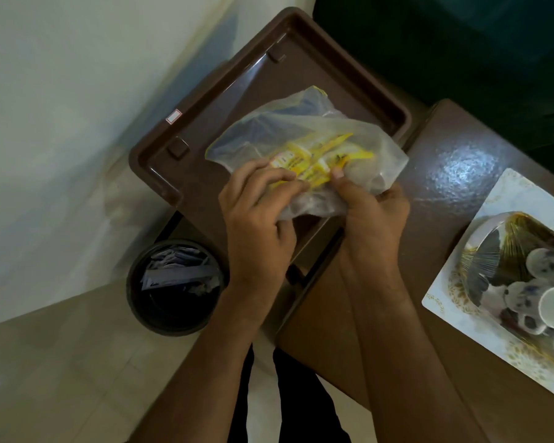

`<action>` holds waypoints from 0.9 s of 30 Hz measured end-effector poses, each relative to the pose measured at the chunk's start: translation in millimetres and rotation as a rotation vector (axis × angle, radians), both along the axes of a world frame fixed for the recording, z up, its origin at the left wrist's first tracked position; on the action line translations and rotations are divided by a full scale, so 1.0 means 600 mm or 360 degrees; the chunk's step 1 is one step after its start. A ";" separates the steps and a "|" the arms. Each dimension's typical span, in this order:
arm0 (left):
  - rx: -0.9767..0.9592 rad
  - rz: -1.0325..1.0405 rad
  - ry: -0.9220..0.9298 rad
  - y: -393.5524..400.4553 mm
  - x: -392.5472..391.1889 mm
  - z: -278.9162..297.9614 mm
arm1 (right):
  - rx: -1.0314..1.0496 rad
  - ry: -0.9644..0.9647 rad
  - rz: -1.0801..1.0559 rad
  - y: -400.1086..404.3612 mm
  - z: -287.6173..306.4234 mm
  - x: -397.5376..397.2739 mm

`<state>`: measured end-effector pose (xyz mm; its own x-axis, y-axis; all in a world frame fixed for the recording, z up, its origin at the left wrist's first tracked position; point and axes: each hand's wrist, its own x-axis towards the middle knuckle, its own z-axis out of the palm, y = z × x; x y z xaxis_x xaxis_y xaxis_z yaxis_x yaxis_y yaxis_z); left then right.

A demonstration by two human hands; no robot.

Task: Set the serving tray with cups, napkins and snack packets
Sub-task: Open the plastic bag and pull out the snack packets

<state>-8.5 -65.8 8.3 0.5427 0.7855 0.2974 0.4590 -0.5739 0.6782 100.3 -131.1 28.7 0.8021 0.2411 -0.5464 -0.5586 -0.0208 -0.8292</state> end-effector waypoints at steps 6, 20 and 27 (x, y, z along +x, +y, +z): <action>-0.0523 0.0253 -0.0318 0.043 0.015 0.032 | 0.0098 -0.0326 0.0436 -0.021 0.014 0.014; -0.0732 0.0261 -0.0690 0.225 -0.016 0.053 | -0.0071 -0.1067 0.0432 0.103 0.031 0.039; -0.1104 0.0371 -0.0643 0.210 -0.007 0.057 | -0.0028 -0.0901 0.0254 0.127 0.055 0.047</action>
<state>-12.7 60.2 42.7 0.2989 0.9411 -0.1580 0.1600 0.1138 0.9805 128.8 -54.8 61.6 0.9248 0.3773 -0.0485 -0.0176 -0.0848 -0.9962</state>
